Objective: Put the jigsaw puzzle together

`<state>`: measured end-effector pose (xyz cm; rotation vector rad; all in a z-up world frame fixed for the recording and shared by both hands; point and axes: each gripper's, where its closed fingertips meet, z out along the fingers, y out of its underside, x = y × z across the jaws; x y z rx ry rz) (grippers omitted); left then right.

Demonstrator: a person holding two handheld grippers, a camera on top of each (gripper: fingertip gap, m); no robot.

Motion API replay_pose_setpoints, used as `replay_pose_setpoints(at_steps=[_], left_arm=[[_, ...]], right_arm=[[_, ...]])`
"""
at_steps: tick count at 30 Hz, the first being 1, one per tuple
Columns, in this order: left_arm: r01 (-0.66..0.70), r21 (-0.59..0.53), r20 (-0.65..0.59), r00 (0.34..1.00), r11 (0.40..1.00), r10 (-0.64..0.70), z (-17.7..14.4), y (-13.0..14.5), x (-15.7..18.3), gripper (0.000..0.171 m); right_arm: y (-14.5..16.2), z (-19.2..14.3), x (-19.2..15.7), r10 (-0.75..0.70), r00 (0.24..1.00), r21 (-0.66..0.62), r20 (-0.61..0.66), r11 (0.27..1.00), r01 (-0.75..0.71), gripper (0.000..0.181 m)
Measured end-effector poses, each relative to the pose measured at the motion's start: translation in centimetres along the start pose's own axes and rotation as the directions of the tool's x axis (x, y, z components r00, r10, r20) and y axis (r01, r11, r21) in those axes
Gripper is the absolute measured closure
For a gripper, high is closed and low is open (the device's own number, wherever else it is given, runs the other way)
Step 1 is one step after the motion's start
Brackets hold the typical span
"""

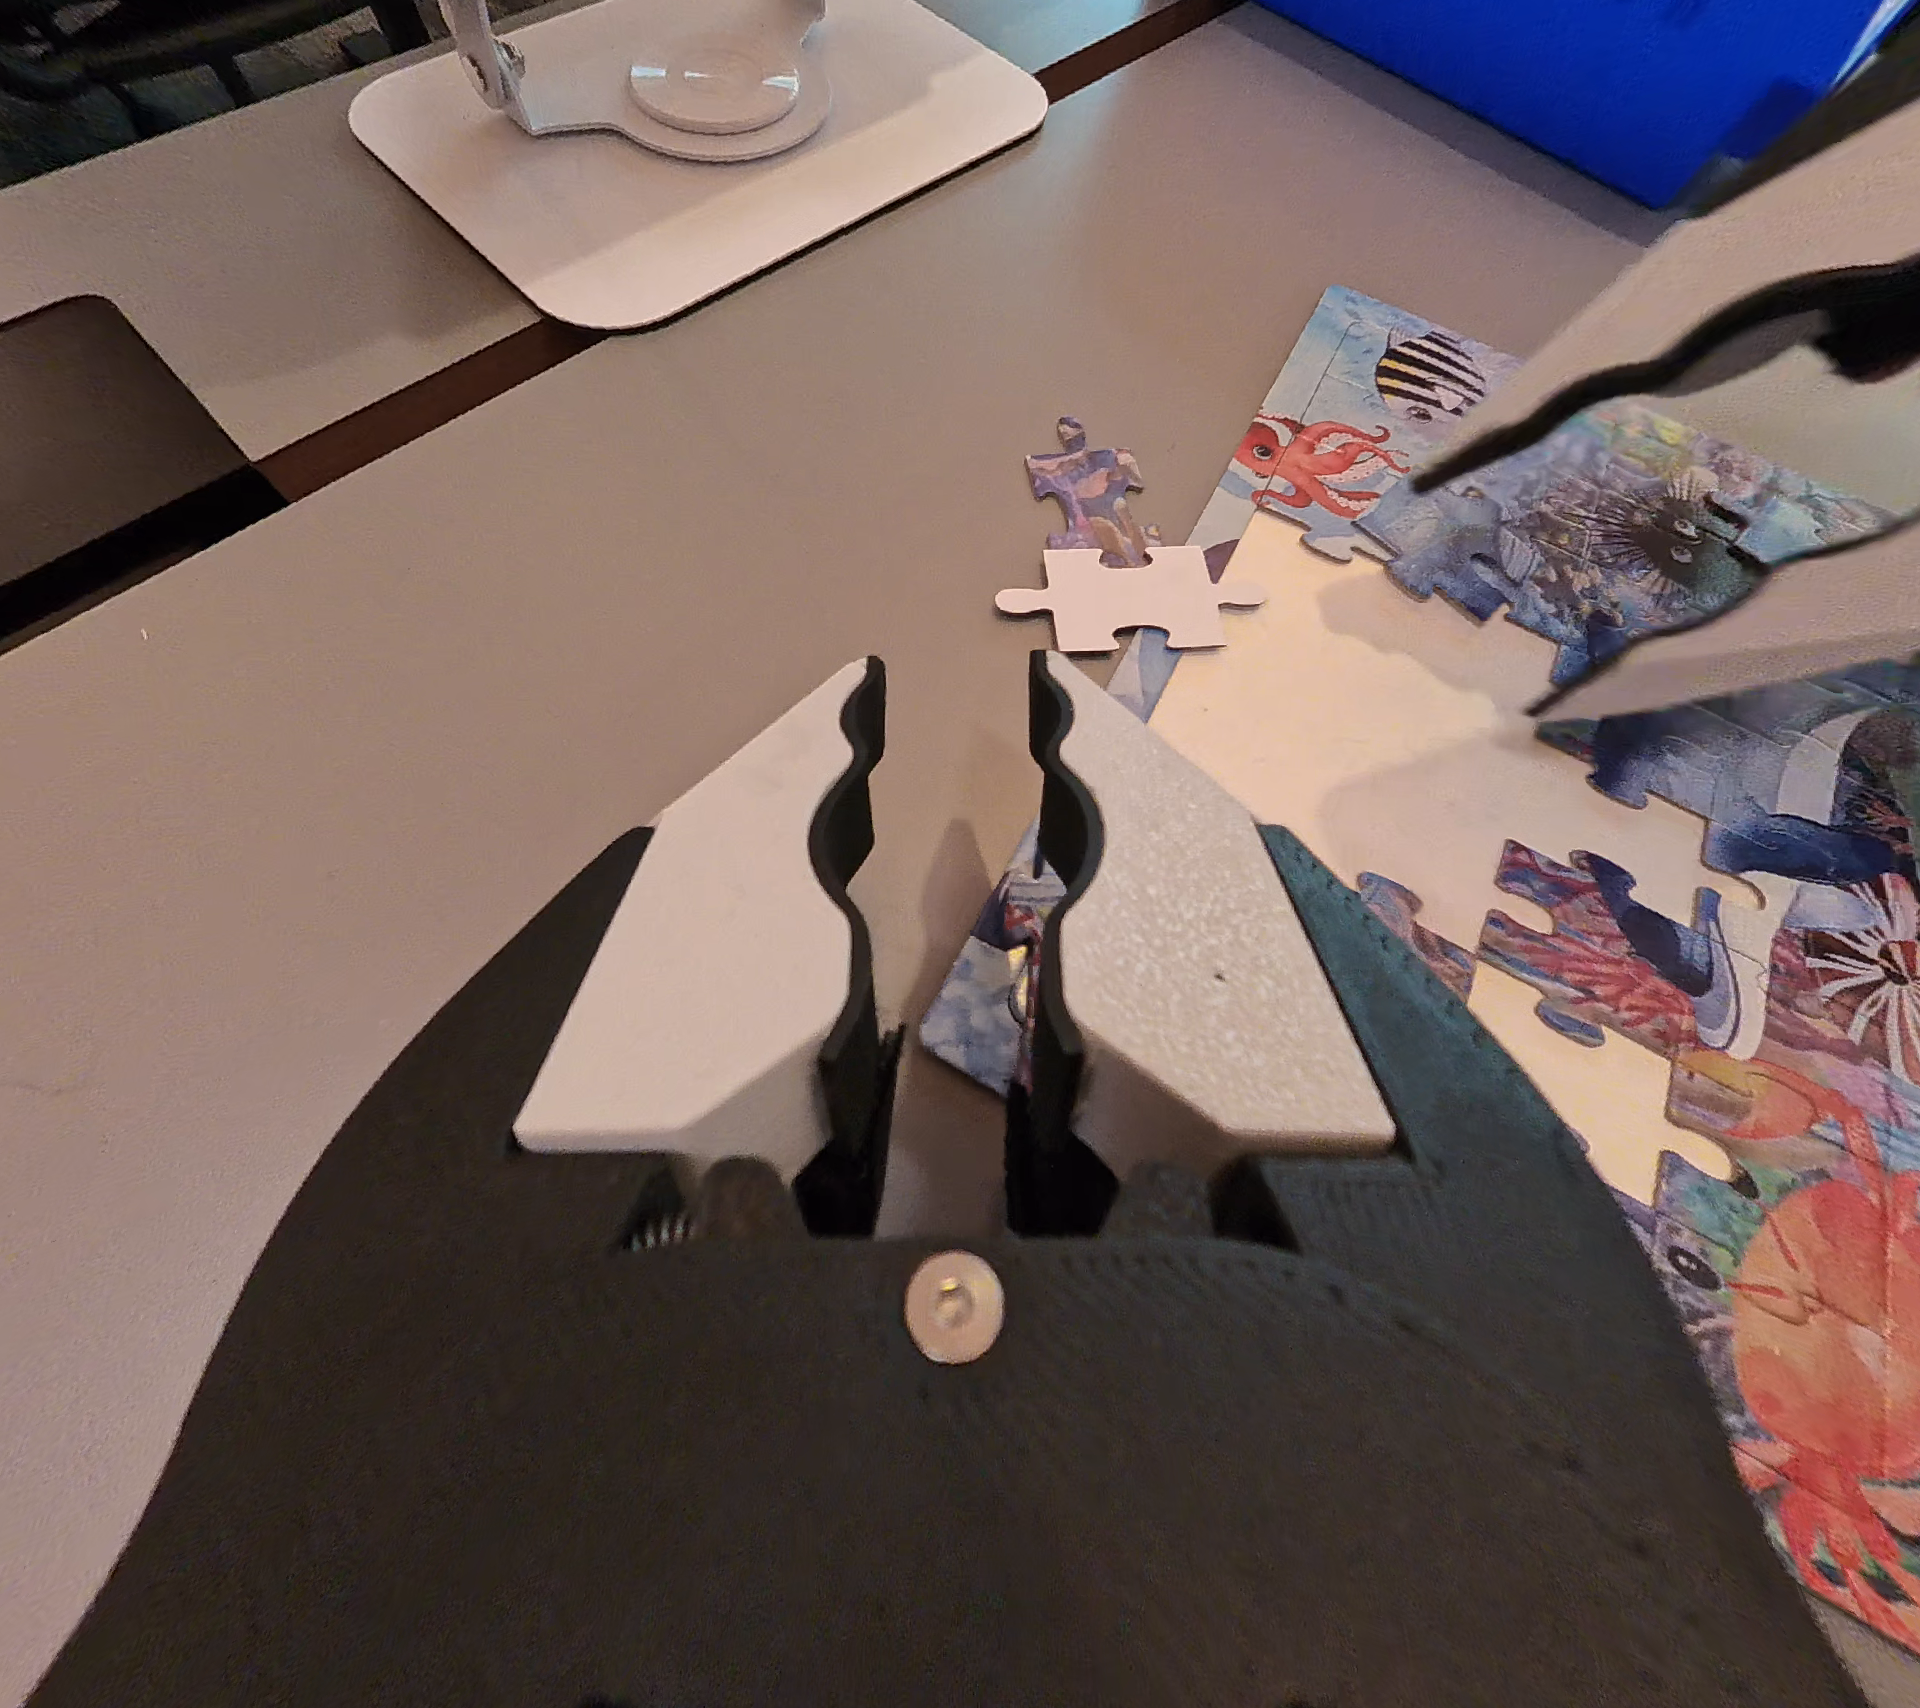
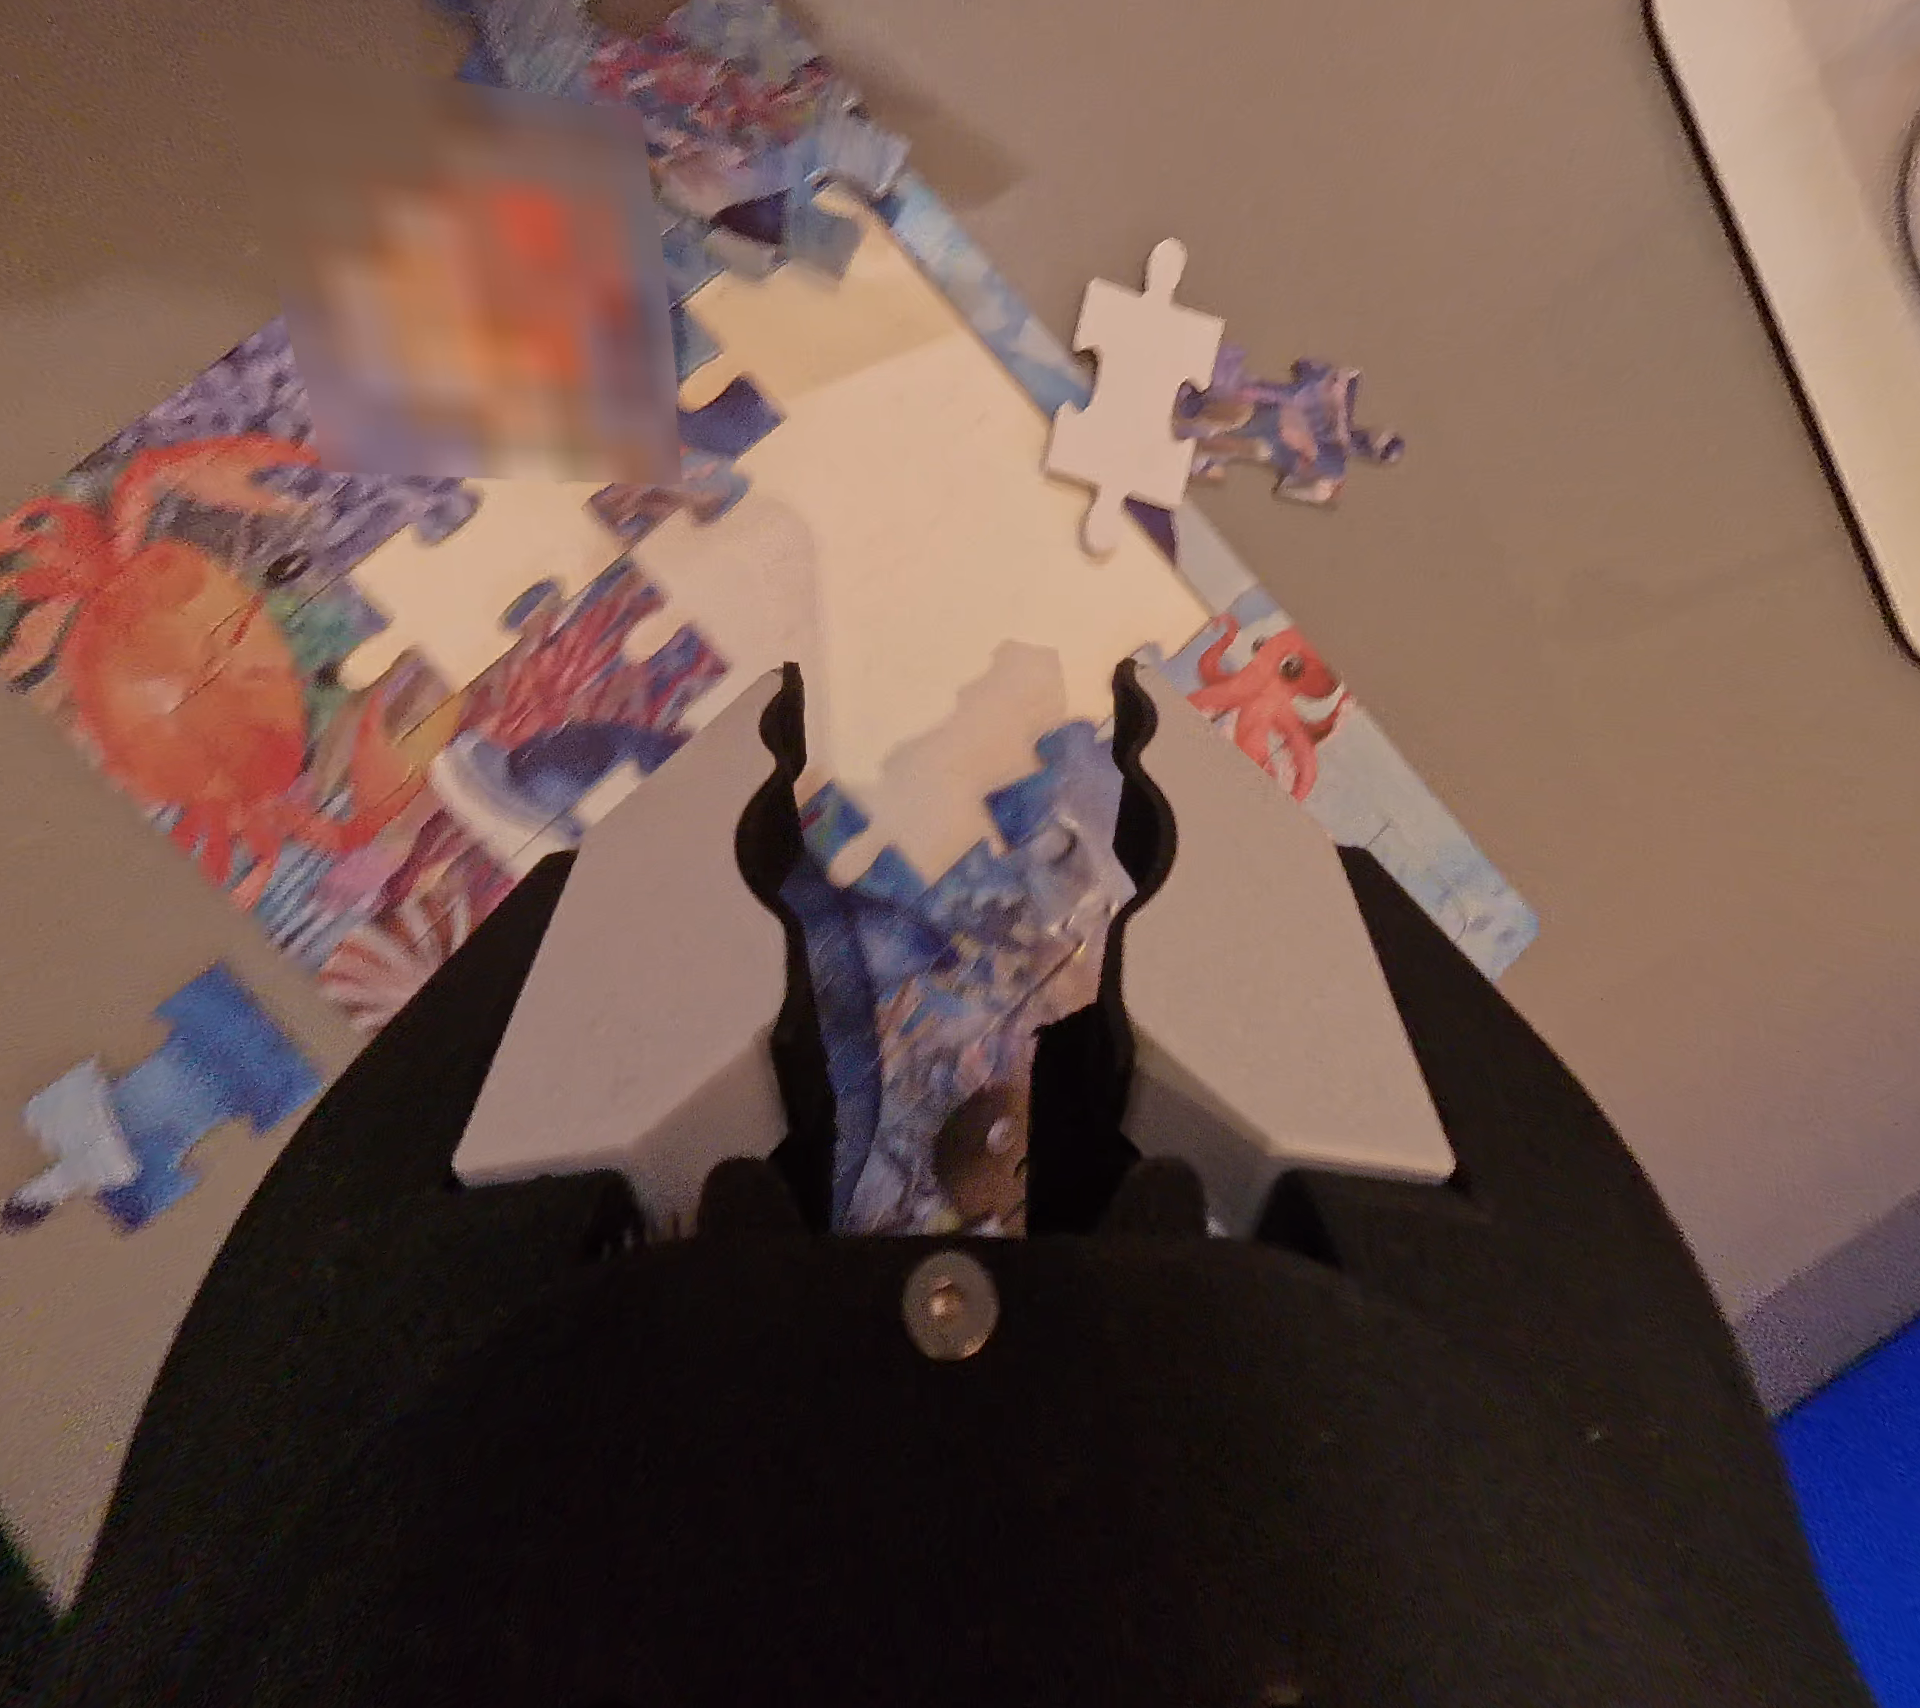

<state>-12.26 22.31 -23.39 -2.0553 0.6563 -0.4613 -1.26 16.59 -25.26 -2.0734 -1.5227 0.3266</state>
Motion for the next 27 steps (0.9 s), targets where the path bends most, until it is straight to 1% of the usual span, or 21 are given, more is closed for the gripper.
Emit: replay_pose_setpoints(at_steps=[4, 7, 8, 9, 10, 11, 16, 19, 21, 23, 25, 27], left_arm=[[0.005, 0.003, 0.006, 1.0, 1.0, -0.005, 0.1, 0.0, -0.5, 0.146], [0.016, 0.001, -0.004, 1.0, 1.0, -0.016, 0.5, 0.2, -0.7, 0.146], [0.019, -0.001, -0.007, 1.0, 1.0, -0.019, 0.6, 0.3, -0.7, 0.146], [0.02, -0.003, -0.01, 1.0, 1.0, -0.02, 0.7, 0.3, -0.7, 0.146], [0.022, -0.005, -0.014, 1.0, 1.0, -0.022, 0.8, 0.4, -0.6, 0.146], [0.024, -0.006, -0.018, 1.0, 1.0, -0.024, 0.9, 0.4, -0.6, 0.146], [0.001, -0.005, -0.039, 0.999, 1.0, -0.001, 1.1, 0.4, 0.0, 0.145], [-0.108, 0.043, -0.11, 0.988, 0.993, 0.112, 0.7, -0.4, 2.1, 0.133], [-0.229, 0.095, -0.175, 0.954, 0.969, 0.243, 0.2, -1.0, 4.6, 0.125], [-0.355, 0.131, -0.209, 0.903, 0.926, 0.375, 0.1, -1.1, 7.2, 0.121], [-0.481, 0.131, -0.189, 0.846, 0.867, 0.498, 0.4, -0.8, 8.8, 0.121], [-0.566, 0.114, -0.168, 0.799, 0.816, 0.578, 0.9, -0.4, 9.8, 0.122]], right_arm=[[-2.5, 4.0, 2.6, 0.048, 0.999, 0.02, -0.018, 0.999, -0.048, 0.125], [-2.7, 6.1, 3.1, 0.101, 0.995, -0.011, 0.021, 0.995, -0.101, 0.127], [-3.1, 6.2, 3.2, 0.131, 0.991, 0.007, 0.036, 0.991, -0.131, 0.132], [-3.0, 6.4, 3.3, 0.151, 0.987, -0.003, 0.05, 0.988, -0.151, 0.135], [-3.1, 6.3, 3.4, 0.155, 0.986, 0.005, 0.056, 0.988, -0.155, 0.146], [-3.1, 6.3, 3.5, 0.156, 0.986, 0.006, 0.064, 0.988, -0.157, 0.149], [-3.2, 6.0, 3.6, 0.177, 0.979, 0.019, 0.097, 0.983, -0.18, 0.149], [-2.8, 4.5, 3.4, 0.218, 0.964, 0.033, 0.15, 0.974, -0.225, 0.149], [-2.3, 3.1, 3.0, 0.243, 0.946, 0.01, 0.213, 0.968, -0.251, 0.149], [-1.7, 1.5, 2.5, 0.245, 0.932, -0.019, 0.268, 0.968, -0.249, 0.149], [-1.2, -0.1, 2.0, 0.256, 0.912, -0.043, 0.322, 0.966, -0.255, 0.149], [-1.0, -1.4, 1.6, 0.258, 0.893, -0.053, 0.367, 0.965, -0.257, 0.149]])
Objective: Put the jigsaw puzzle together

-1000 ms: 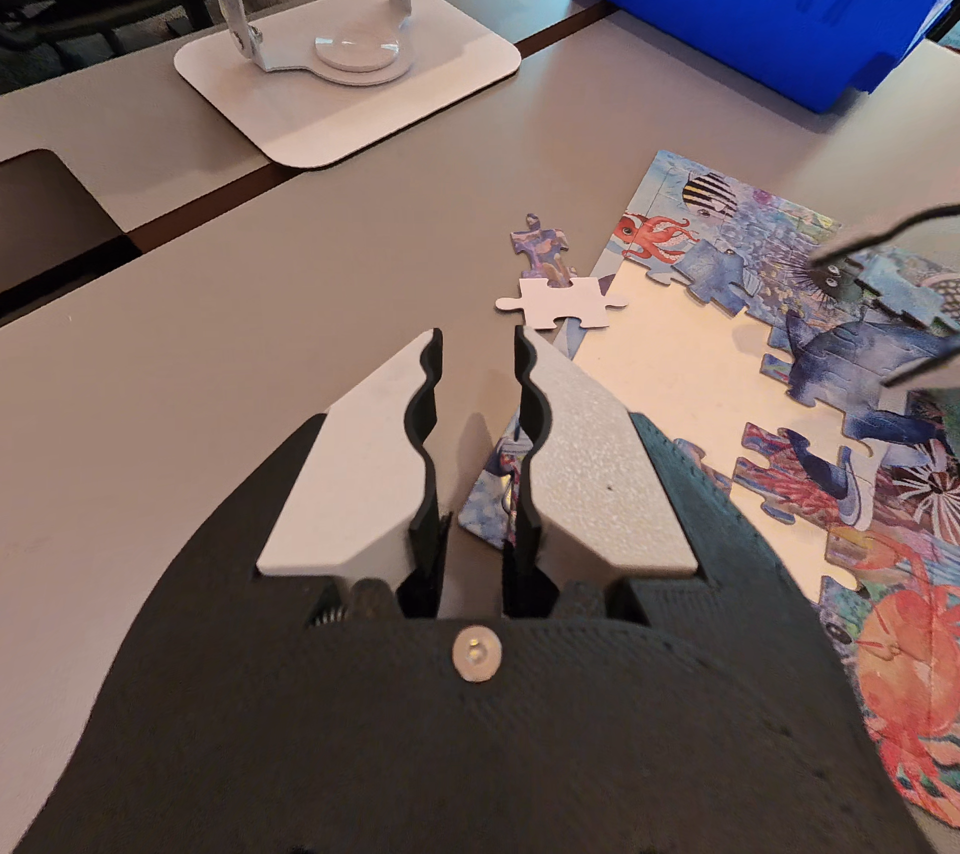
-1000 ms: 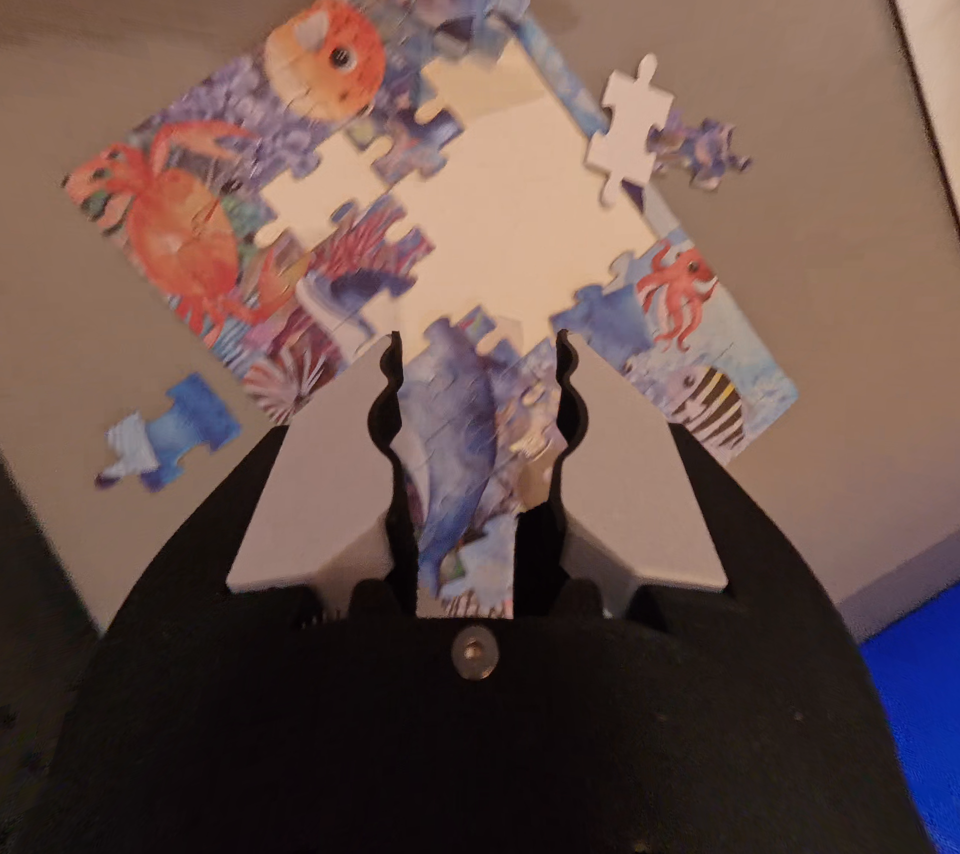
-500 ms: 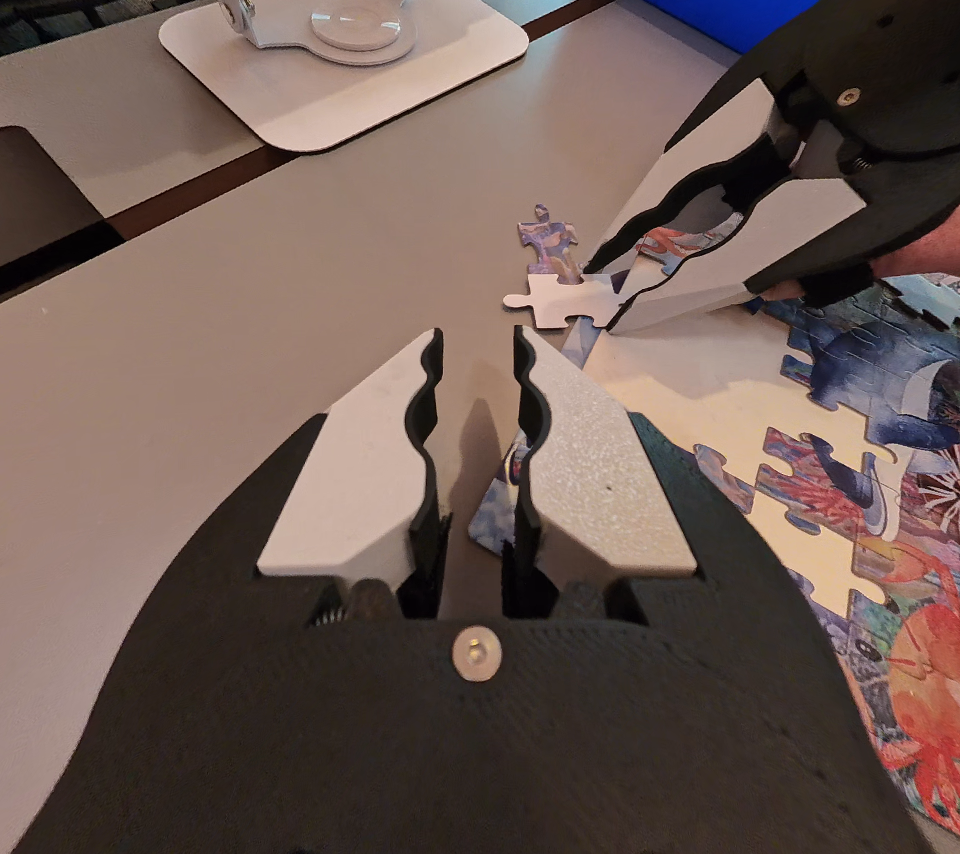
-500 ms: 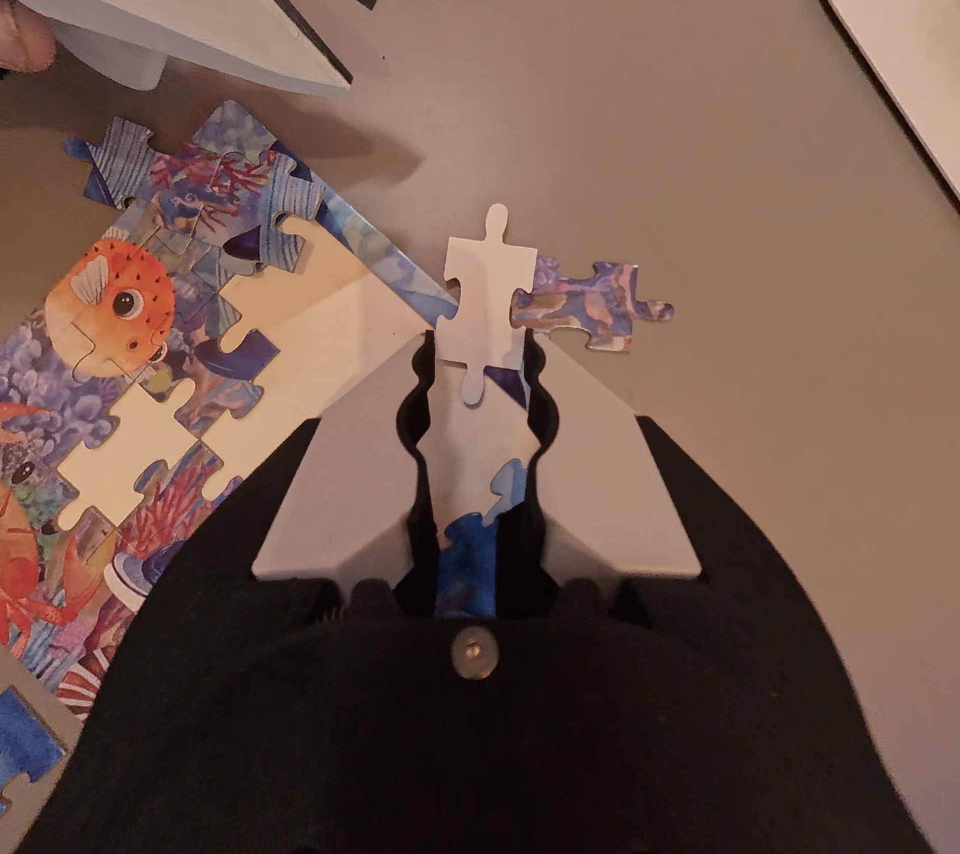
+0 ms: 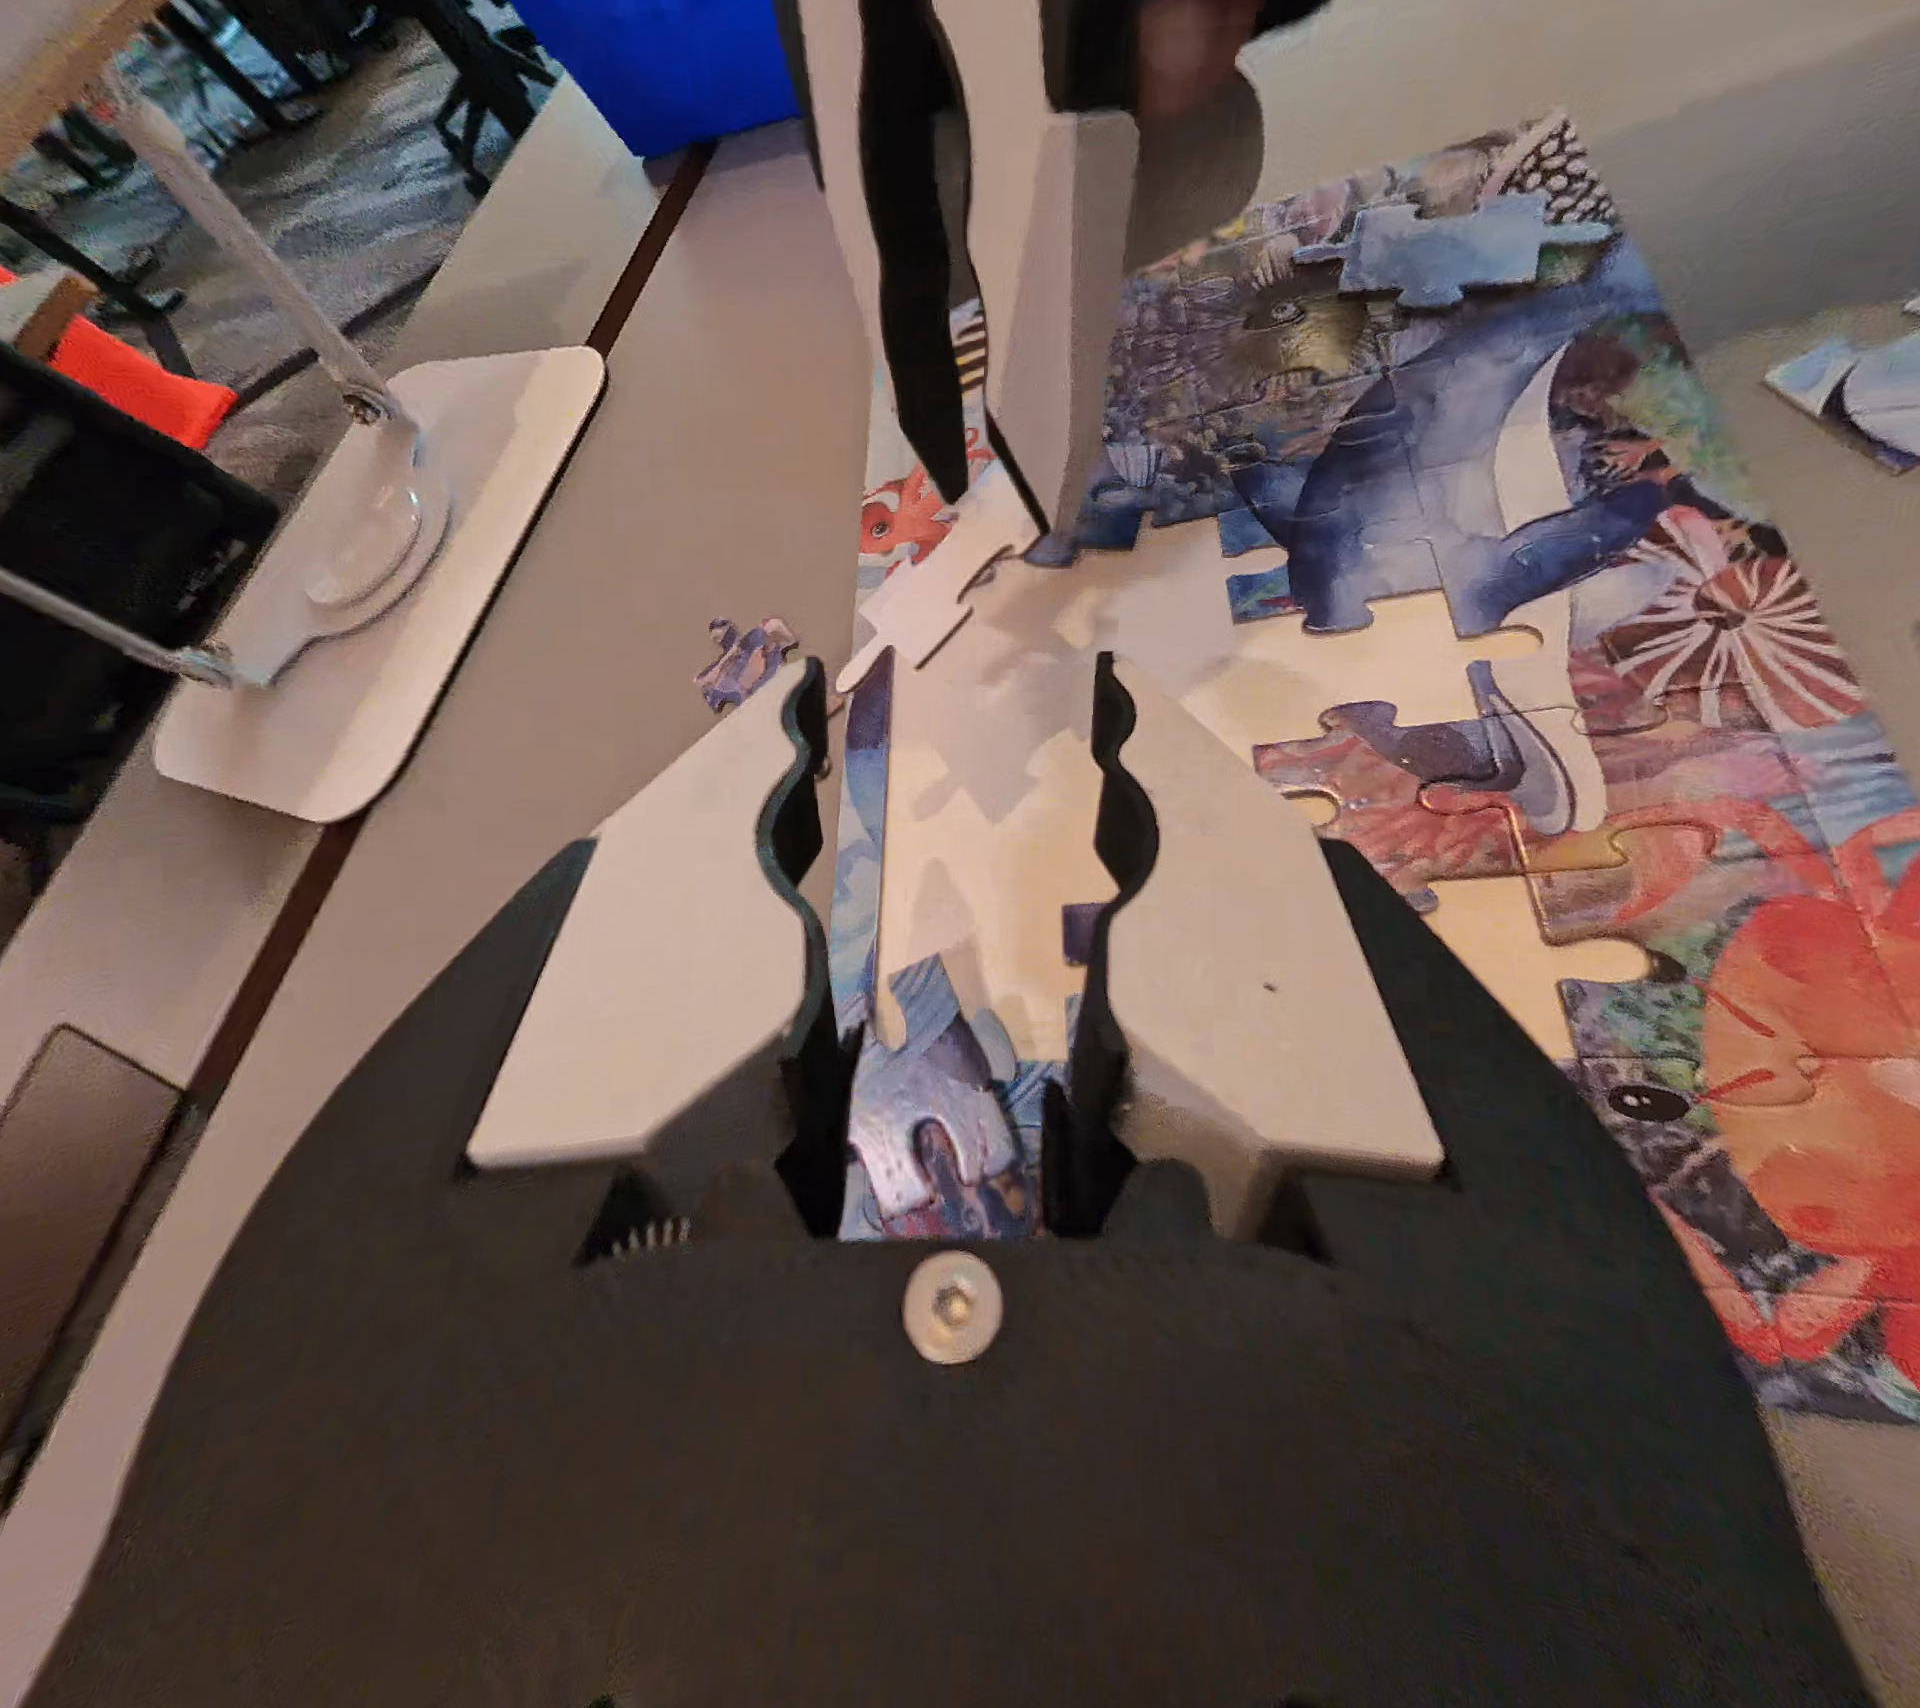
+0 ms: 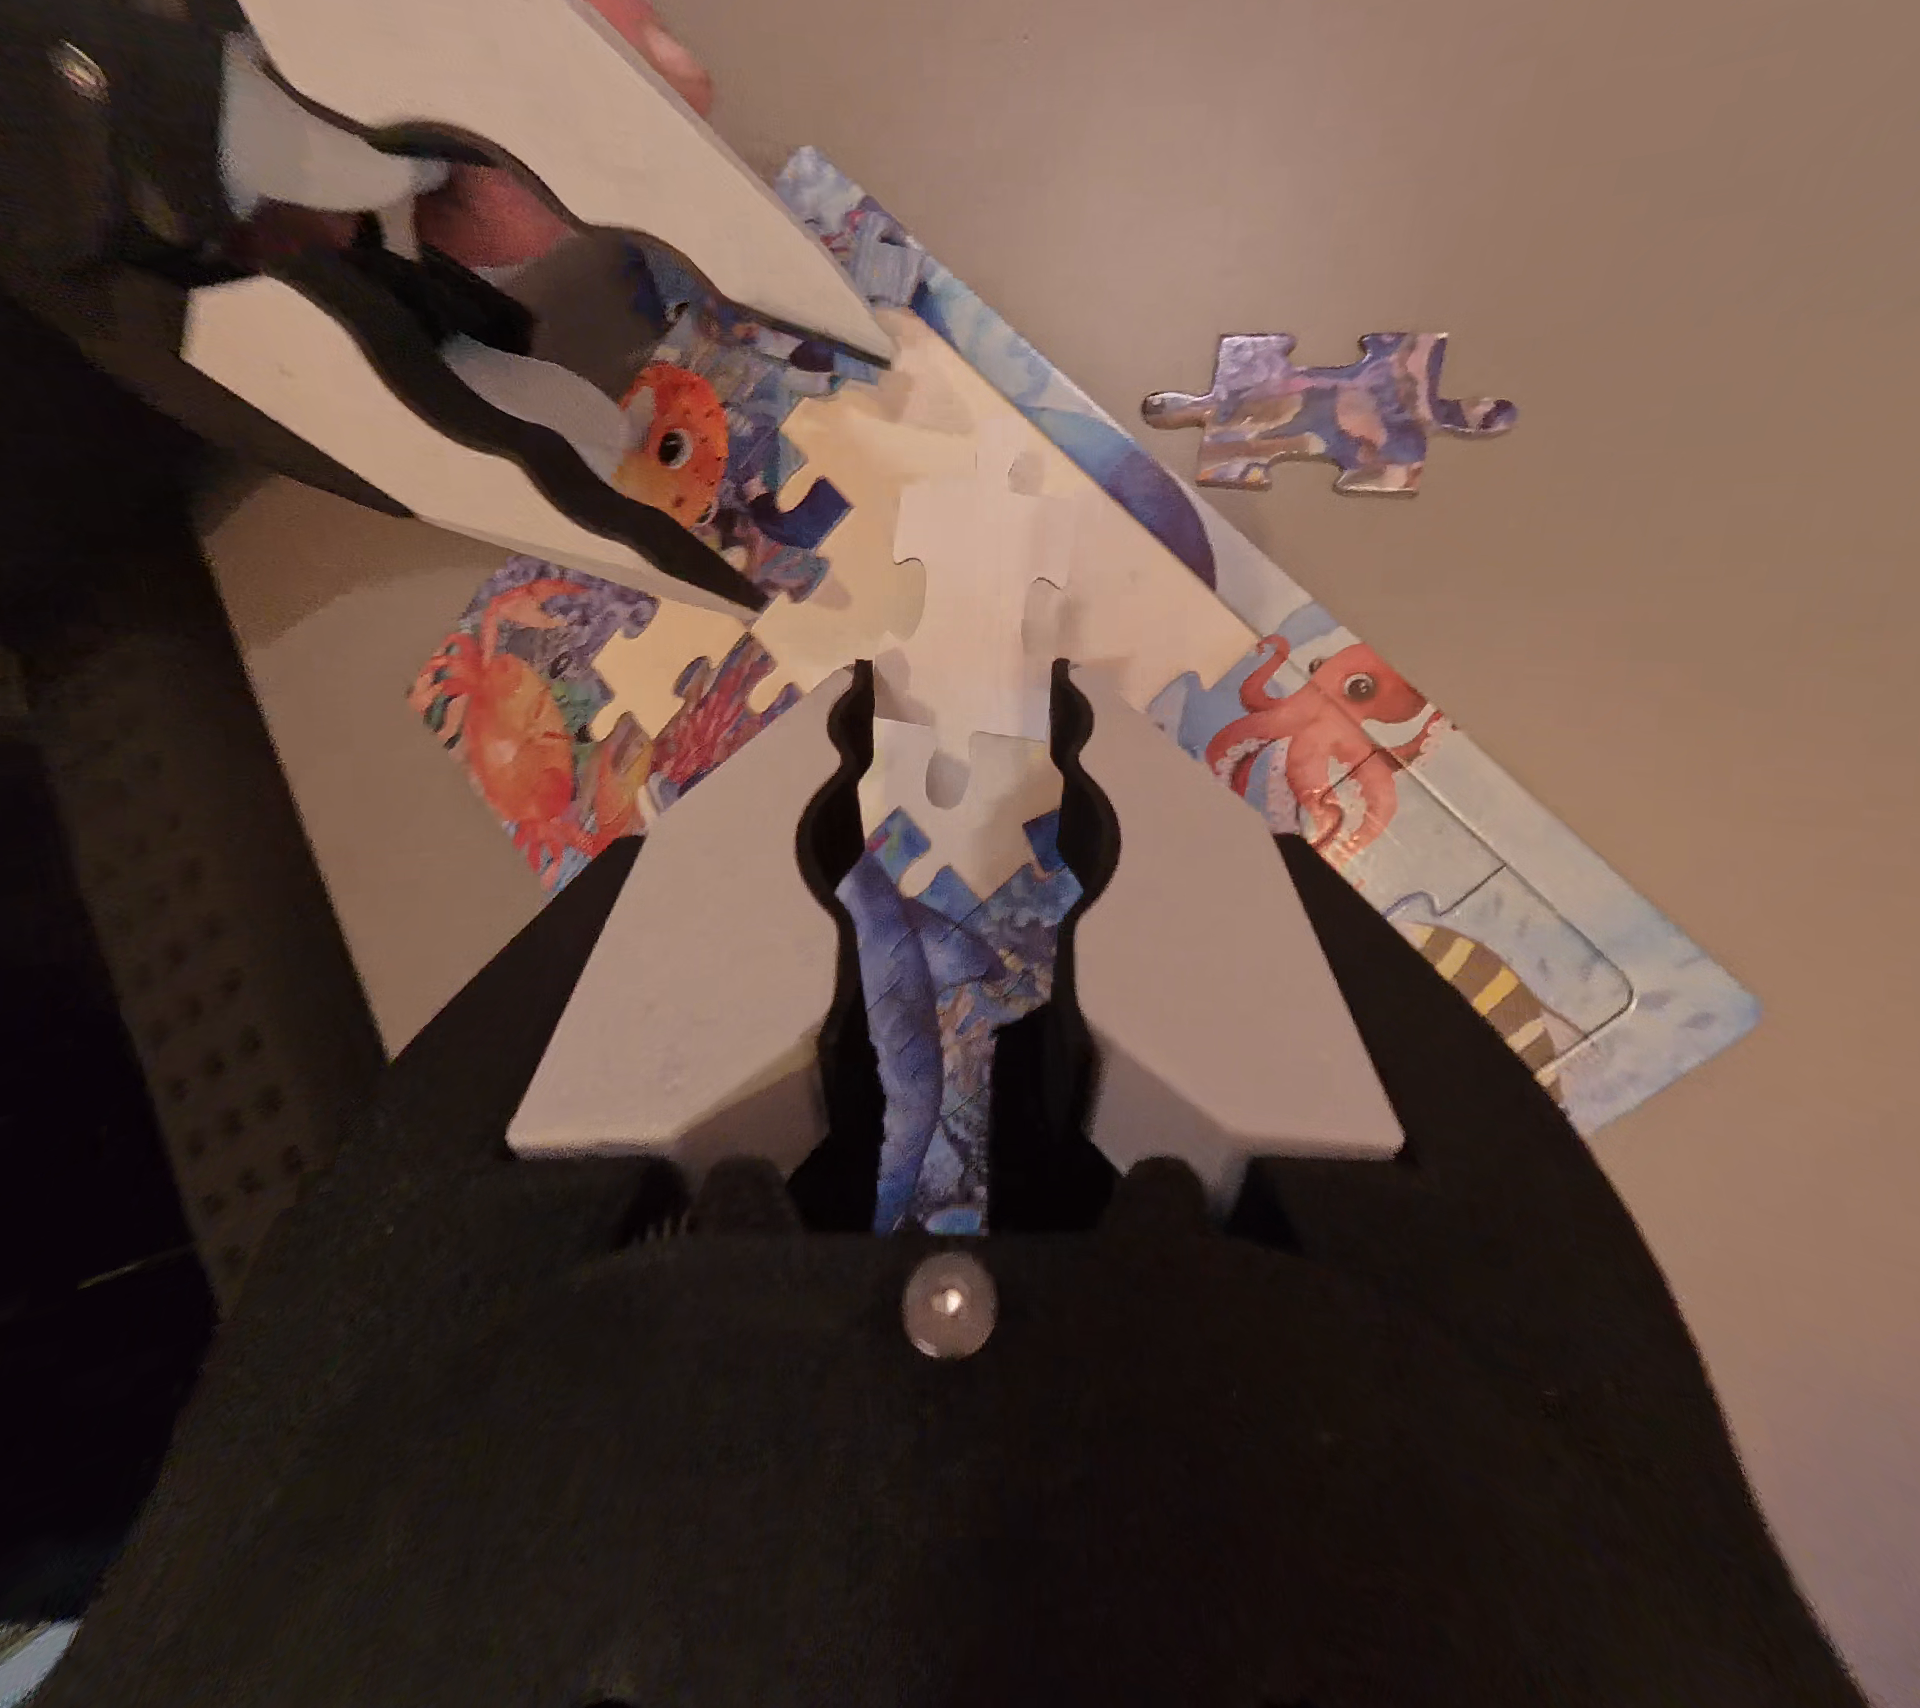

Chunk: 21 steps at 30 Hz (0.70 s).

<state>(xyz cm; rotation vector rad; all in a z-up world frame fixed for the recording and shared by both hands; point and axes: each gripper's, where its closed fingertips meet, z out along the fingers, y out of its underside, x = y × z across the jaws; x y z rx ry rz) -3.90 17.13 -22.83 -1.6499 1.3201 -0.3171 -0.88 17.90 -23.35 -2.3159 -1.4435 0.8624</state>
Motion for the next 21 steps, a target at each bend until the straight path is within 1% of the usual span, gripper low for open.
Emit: replay_pose_setpoints(at_steps=[1, 3, 4, 5, 6, 8, 9, 10, 11, 12, 13, 15, 17, 19, 21], left_arm=[[-0.03, -0.01, 0.016, 0.999, 1.0, 0.03, 0.3, -0.1, 0.1, 0.124], [-0.072, -0.013, 0.046, 0.996, 0.997, 0.073, 0.8, -0.4, 0.2, 0.134], [-0.084, -0.007, 0.042, 0.996, 0.996, 0.084, 1.0, -0.6, 0.4, 0.139], [-0.091, 0.0, 0.024, 0.996, 0.996, 0.091, 1.1, -0.8, 0.8, 0.15], [-0.099, 0.002, 0.014, 0.995, 0.995, 0.099, 1.3, -0.9, 1.2, 0.157], [-0.102, -0.019, -0.037, 0.994, 0.995, 0.101, 1.6, -0.4, 2.1, 0.163], [-0.083, -0.005, -0.058, 0.995, 0.997, 0.083, 1.7, -0.6, 2.5, 0.171], [-0.043, 0.02, -0.058, 0.997, 0.999, 0.044, 1.8, -1.0, 2.3, 0.171], [0.017, 0.045, -0.078, 0.997, 0.999, -0.013, 1.8, -1.5, 2.3, 0.171], [0.079, 0.082, -0.103, 0.992, 0.993, -0.07, 1.6, -2.2, 2.2, 0.171], [0.153, 0.125, -0.123, 0.983, 0.98, -0.137, 1.4, -2.9, 1.9, 0.171], [0.327, 0.197, -0.212, 0.935, 0.924, -0.286, 0.9, -4.2, 1.4, 0.171], [0.451, 0.268, -0.267, 0.884, 0.851, -0.384, 0.1, -5.1, 0.4, 0.171], [0.549, 0.313, -0.356, 0.824, 0.775, -0.44, -0.9, -6.1, -0.1, 0.171], [0.611, 0.341, -0.407, 0.781, 0.714, -0.474, -1.5, -6.7, -0.5, 0.171]], right_arm=[[0.2, -0.4, -0.5, 0.003, 1.0, -0.011, 0.026, 1.0, -0.003, 0.149], [0.7, -0.8, -1.2, -0.002, 0.998, -0.042, 0.056, 0.999, 0.004, 0.149], [1.0, -1.0, -1.6, -0.004, 0.998, -0.061, 0.071, 0.998, 0.008, 0.149], [1.2, -1.1, -1.9, -0.005, 0.997, -0.072, 0.082, 0.997, 0.011, 0.149], [1.2, -1.2, -2.2, -0.007, 0.996, -0.074, 0.091, 0.997, 0.013, 0.149], [1.1, -1.5, -2.3, -0.004, 0.995, -0.066, 0.095, 0.998, 0.01, 0.149], [0.7, -1.8, -2.5, -0.002, 0.994, -0.041, 0.107, 0.999, 0.006, 0.149], [0.2, -2.1, -2.7, -0.004, 0.992, -0.007, 0.126, 1.0, 0.005, 0.16], [-0.6, -2.6, -2.8, -0.011, 0.992, 0.039, 0.128, 0.999, 0.006, 0.154], [-1.4, -3.2, -2.6, -0.026, 0.994, 0.093, 0.102, 0.996, 0.017, 0.145], [-2.1, -3.9, -2.6, -0.041, 0.996, 0.151, 0.083, 0.988, 0.029, 0.145], [-2.9, -5.4, -2.6, -0.051, 0.997, 0.235, 0.056, 0.971, 0.036, 0.145], [-3.3, -6.7, -2.5, -0.06, 0.998, 0.309, 0.029, 0.95, 0.048, 0.145], [-3.4, -7.6, -2.6, -0.055, 0.998, 0.362, 0.027, 0.931, 0.042, 0.145], [-3.1, -7.7, -2.9, -0.049, 0.997, 0.376, 0.053, 0.926, 0.026, 0.145]])
